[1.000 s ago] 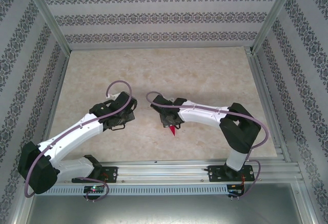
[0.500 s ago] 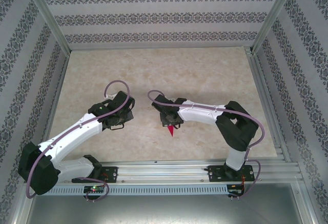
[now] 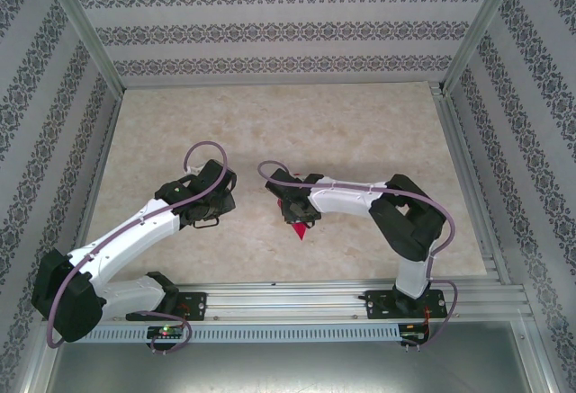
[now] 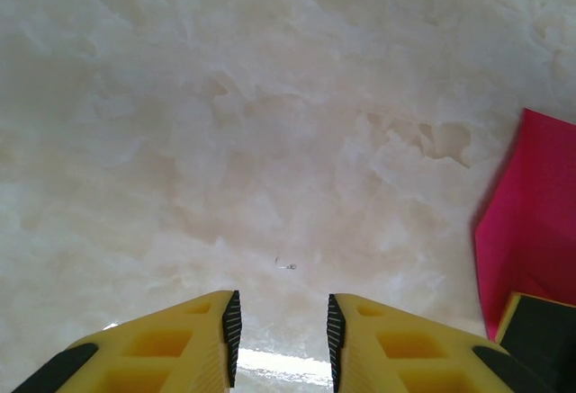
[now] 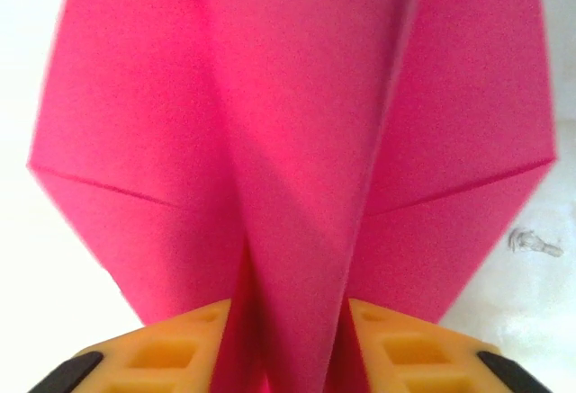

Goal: Fold a paper plane with a square sheet of paper (pick it up from the middle)

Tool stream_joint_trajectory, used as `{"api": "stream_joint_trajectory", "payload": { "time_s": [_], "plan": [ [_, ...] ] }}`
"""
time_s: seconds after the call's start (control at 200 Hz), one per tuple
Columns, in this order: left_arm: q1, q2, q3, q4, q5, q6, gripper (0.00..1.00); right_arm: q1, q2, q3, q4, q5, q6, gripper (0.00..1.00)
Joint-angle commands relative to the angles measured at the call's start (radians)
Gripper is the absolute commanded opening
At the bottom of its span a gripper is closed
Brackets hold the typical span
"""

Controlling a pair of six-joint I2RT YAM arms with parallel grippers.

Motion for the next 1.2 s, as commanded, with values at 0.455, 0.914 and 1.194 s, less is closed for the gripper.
{"api": "stream_joint_trajectory", "payload": {
  "time_s": [0.455, 0.914, 1.194],
  "plan": [
    [0.016, 0.01, 0.002, 0.018, -0.003, 0.005, 0.35, -0.059, 0.151, 0.079, -0.007, -0.028, -0.008, 0.38],
    [0.016, -0.035, 0.039, -0.031, -0.087, 0.057, 0.36, -0.067, -0.078, 0.149, -0.082, -0.007, -0.055, 0.58],
    [0.022, -0.081, 0.044, -0.064, -0.25, 0.139, 0.42, -0.087, -0.404, 0.078, -0.107, 0.187, -0.121, 0.8]
  ]
}}
